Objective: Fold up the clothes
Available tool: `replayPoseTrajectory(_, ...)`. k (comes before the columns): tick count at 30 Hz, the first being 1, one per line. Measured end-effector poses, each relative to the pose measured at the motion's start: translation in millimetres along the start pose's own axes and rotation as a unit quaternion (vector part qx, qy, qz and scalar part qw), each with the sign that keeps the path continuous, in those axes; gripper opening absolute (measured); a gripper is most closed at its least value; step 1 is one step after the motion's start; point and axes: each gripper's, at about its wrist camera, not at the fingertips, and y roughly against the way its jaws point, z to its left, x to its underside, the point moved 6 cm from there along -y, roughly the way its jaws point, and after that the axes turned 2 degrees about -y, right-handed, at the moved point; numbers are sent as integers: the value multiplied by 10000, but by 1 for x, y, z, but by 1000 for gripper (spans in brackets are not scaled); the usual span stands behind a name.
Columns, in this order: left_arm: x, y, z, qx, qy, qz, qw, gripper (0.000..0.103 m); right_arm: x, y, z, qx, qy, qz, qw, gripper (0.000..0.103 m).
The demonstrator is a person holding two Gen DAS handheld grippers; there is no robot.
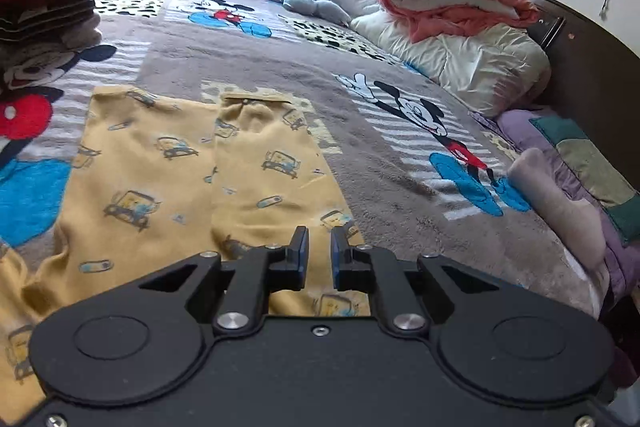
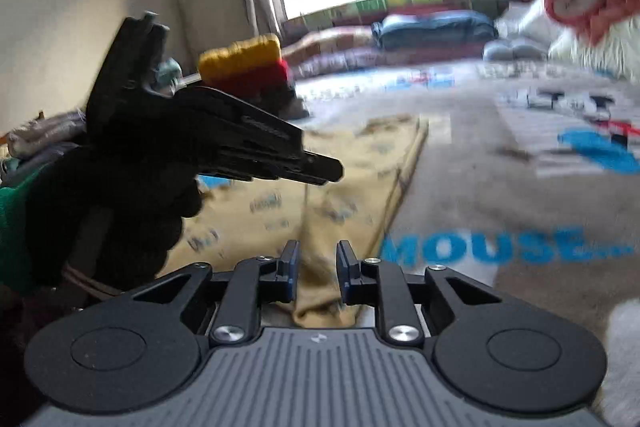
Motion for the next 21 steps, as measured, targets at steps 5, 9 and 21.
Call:
replayPoseTrajectory(5, -5, 8, 2, 70, 249, -126, 9996, 29, 6, -12, -8, -26, -185, 334, 9993, 24)
replayPoseTrajectory(9, -12, 42, 21, -112, 560, -541, 9969, 41, -5, 9, -14, -196, -485, -64, 9986, 25)
replayPoseTrajectory(21, 1, 138, 121, -1312, 2464, -1405, 9499, 64, 13, 44, -118, 191, -3285, -358, 9436, 39)
